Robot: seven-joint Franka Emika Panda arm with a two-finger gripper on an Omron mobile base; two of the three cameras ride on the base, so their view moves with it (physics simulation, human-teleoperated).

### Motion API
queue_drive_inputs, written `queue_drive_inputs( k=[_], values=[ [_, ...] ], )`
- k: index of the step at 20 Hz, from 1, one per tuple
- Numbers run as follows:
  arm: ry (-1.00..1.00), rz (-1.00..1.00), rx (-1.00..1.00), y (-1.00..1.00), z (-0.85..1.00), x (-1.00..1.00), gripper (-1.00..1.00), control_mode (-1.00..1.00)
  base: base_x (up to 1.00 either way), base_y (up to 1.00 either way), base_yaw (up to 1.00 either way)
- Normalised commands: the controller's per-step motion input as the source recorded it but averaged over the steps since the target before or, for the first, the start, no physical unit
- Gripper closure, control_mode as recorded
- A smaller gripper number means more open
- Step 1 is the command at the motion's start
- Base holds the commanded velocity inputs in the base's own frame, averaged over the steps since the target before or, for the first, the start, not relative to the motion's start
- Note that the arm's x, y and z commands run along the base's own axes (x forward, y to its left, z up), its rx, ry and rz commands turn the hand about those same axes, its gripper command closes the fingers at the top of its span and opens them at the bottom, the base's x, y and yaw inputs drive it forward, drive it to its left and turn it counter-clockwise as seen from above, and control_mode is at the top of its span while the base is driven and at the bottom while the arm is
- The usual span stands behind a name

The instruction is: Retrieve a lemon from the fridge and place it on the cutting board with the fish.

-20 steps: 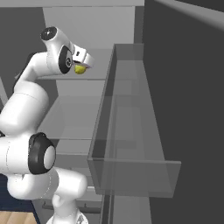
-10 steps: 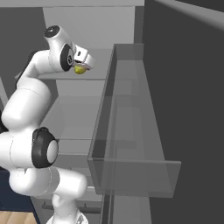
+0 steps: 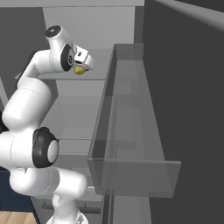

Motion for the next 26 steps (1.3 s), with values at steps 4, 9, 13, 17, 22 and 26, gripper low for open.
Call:
queue_drive_inputs(
  k=[4, 9, 13, 17, 22, 26],
  values=[
    [-0.01, 0.02, 0.00, 0.00, -0.10, 0.00, 1.00, -1.00, 0.00, 0.00, 0.00],
    [-0.29, 0.21, 0.00, 0.00, 0.02, -0.19, 1.00, -1.00, 0.00, 0.00, 0.00],
    [-0.09, 0.30, 0.04, 0.00, 0.36, -0.58, 1.00, -1.00, 0.00, 0.00, 0.00],
    [0.05, 0.24, -0.02, 0.00, 0.38, -0.96, 1.00, -1.00, 0.00, 0.00, 0.00],
    [0.14, 0.07, -0.14, 0.19, 0.31, -1.00, 1.00, -1.00, 0.00, 0.00, 0.00],
    [0.05, -0.07, -0.17, 0.06, -0.25, -1.00, 1.00, -1.00, 0.00, 0.00, 0.00]
  ],
)
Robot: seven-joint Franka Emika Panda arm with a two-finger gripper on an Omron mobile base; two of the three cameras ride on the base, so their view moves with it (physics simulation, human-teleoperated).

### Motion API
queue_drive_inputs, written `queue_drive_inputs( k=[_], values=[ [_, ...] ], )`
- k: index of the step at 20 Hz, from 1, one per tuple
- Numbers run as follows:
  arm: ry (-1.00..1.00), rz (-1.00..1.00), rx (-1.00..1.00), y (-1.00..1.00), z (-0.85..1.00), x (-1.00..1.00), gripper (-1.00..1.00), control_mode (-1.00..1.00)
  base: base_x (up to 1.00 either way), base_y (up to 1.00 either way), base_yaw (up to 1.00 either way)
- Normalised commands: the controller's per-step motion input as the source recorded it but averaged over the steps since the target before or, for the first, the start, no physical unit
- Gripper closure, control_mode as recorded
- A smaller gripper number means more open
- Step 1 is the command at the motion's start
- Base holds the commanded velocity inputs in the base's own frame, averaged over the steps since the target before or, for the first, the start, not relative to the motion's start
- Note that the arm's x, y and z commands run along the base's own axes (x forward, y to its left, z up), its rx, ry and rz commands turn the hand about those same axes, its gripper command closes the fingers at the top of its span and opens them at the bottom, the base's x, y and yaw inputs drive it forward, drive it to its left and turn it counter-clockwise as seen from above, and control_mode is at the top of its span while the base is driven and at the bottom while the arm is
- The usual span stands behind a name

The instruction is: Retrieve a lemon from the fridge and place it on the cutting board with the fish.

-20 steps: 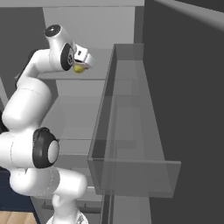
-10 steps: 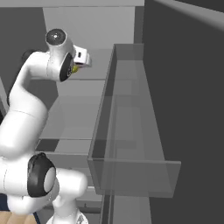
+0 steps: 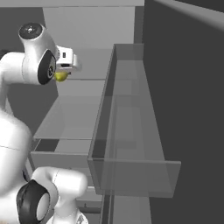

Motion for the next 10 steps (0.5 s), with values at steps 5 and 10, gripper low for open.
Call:
queue_drive_inputs(
  k=[5, 10],
  values=[
    [-0.01, -0.19, -0.01, -0.05, -0.09, -1.00, 1.00, -1.00, 0.00, 0.00, 0.00],
    [0.01, -0.21, 0.01, -0.19, -0.33, -0.92, 1.00, -1.00, 0.00, 0.00, 0.00]
  ],
)
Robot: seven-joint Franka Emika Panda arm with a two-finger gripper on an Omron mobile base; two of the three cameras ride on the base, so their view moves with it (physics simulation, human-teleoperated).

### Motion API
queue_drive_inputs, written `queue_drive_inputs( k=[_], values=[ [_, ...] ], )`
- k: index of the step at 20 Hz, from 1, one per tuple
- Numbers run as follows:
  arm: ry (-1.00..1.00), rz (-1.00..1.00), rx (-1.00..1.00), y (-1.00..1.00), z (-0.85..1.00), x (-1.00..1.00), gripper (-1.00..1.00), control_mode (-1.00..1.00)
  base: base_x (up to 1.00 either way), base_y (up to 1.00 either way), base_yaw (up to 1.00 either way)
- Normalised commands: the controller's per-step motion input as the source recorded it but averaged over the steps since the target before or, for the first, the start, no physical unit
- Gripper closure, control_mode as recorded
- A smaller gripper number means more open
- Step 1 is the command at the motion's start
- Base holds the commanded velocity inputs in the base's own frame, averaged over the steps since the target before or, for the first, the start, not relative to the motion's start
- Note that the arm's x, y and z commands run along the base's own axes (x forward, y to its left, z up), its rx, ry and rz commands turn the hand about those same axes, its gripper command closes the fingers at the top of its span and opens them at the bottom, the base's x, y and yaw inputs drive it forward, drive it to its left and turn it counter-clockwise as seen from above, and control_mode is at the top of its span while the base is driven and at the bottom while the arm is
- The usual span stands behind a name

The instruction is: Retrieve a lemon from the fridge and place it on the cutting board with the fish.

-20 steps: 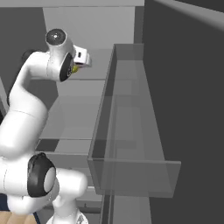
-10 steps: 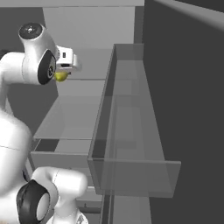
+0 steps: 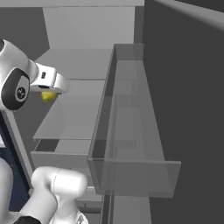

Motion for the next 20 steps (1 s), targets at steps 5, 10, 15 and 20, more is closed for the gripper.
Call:
queue_drive_inputs(
  k=[5, 10, 15, 20],
  values=[
    [0.15, -0.14, 0.01, -0.20, -0.48, -0.52, 1.00, -1.00, 0.00, 0.00, 0.00],
    [0.15, -0.03, 0.00, -0.19, -0.50, -0.75, 1.00, -1.00, 0.00, 0.00, 0.00],
    [0.21, 0.02, 0.02, -0.15, -0.59, -0.15, 1.00, -1.00, 0.00, 0.00, 0.00],
    [0.03, 0.02, 0.01, 0.00, -0.12, -0.08, 1.00, -1.00, 0.00, 0.00, 0.00]
  ],
)
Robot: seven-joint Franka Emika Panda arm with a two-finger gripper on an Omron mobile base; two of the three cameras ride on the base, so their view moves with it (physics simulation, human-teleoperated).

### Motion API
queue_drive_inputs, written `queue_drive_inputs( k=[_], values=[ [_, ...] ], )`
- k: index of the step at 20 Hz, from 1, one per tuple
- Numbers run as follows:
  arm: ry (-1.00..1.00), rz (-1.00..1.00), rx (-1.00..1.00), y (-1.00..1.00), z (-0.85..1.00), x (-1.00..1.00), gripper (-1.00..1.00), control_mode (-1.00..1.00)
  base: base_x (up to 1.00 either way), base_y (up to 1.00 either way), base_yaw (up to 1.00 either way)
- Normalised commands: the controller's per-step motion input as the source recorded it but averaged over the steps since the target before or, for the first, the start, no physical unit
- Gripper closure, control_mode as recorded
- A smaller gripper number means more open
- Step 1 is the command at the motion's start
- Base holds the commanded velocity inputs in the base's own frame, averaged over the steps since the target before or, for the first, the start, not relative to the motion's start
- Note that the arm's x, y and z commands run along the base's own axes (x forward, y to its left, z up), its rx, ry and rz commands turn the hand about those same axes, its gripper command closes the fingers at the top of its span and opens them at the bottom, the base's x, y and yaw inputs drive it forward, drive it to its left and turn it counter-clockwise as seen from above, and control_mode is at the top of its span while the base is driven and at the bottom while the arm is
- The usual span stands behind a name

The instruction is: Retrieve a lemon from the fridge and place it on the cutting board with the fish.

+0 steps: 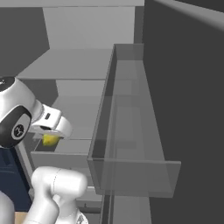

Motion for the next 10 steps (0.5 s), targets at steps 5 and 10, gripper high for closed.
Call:
queue_drive_inputs(
  k=[5, 10],
  values=[
    [0.00, 0.00, 0.00, 0.00, -0.02, -0.25, 1.00, 1.00, -0.14, 0.00, 0.00],
    [0.00, 0.00, 0.00, 0.00, 0.00, 0.00, 1.00, 1.00, -0.86, 0.14, 0.00]
  ],
)
